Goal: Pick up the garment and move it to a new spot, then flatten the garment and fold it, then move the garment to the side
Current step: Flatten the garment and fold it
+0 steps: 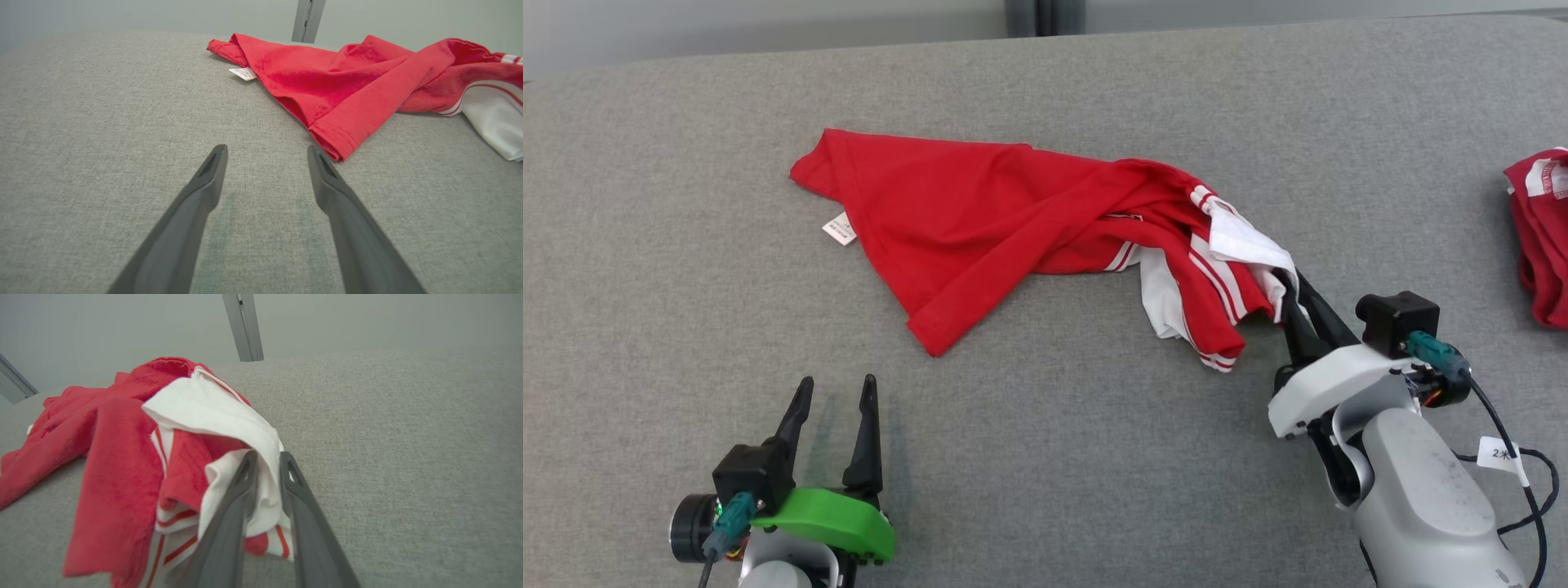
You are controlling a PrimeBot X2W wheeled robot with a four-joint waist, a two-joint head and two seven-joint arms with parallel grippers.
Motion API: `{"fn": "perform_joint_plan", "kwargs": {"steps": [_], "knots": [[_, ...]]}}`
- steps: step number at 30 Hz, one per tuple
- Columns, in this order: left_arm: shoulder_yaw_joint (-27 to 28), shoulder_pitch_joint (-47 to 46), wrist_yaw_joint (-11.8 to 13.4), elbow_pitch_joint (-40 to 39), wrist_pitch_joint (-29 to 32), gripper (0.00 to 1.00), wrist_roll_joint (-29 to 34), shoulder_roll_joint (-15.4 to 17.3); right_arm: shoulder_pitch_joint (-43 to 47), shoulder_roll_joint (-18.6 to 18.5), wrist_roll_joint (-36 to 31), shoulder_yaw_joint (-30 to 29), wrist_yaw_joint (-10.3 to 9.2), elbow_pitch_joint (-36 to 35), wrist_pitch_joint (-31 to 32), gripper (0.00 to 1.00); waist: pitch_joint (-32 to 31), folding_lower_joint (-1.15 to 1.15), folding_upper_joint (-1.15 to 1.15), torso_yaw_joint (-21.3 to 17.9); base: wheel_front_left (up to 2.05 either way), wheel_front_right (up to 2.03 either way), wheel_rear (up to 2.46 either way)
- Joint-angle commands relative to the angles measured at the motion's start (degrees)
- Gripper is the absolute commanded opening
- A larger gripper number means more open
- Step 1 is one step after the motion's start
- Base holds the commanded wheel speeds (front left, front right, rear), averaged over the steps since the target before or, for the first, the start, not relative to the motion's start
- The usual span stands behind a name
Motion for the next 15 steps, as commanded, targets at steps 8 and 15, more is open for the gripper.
{"fn": "perform_joint_plan", "kwargs": {"steps": [8, 15], "knots": [[-1.47, -2.09, -0.19, -0.24, 0.00, 1.00, -2.00, 0.07, -8.87, -1.65, -8.21, -2.19, -0.09, -1.89, 0.01, 0.00, 0.71, 0.00, 0.00, 2.09, 0.00, 0.00, 0.00], [-4.23, -2.25, -0.17, 0.75, -0.01, 1.00, -3.38, 0.10, -27.83, -8.64, -16.58, 1.70, -0.09, -0.92, 0.01, 0.00, 0.58, 0.00, 0.00, 5.70, 0.00, 0.00, 0.00]]}}
